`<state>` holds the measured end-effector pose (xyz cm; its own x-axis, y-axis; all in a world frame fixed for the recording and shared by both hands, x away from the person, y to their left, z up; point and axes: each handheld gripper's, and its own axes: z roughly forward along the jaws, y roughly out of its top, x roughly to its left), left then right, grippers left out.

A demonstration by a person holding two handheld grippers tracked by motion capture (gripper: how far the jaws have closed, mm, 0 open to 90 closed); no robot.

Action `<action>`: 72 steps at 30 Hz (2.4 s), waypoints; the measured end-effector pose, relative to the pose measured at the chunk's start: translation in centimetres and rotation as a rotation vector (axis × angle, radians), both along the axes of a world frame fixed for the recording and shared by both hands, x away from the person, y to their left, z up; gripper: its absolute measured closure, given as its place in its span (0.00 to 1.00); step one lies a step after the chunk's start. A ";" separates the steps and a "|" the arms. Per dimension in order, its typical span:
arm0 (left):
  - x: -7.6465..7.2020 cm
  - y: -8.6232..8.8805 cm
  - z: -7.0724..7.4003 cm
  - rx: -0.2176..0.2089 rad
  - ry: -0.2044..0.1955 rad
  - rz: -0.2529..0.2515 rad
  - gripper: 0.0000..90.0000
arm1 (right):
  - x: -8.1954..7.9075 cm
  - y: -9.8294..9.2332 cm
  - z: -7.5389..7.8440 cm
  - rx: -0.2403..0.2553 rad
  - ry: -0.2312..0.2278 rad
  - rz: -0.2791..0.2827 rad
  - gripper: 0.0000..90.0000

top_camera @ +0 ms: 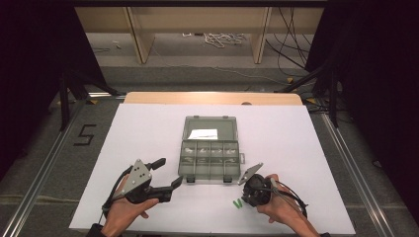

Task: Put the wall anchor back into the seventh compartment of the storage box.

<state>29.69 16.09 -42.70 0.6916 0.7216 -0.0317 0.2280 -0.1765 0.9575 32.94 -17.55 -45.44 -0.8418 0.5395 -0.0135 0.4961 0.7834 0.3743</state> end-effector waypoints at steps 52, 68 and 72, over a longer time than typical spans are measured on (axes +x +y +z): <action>0.5 0.8 0.0 -0.031 -0.008 0.037 0.24 | 5.9 5.6 4.2 0.150 -0.223 0.042 0.94; 0.4 0.8 0.2 -0.037 -0.015 0.024 0.24 | 6.8 6.9 2.2 0.122 -0.180 0.033 0.87; 0.4 0.8 0.2 -0.039 -0.014 0.028 0.24 | 6.9 6.8 2.3 0.140 -0.194 0.001 0.72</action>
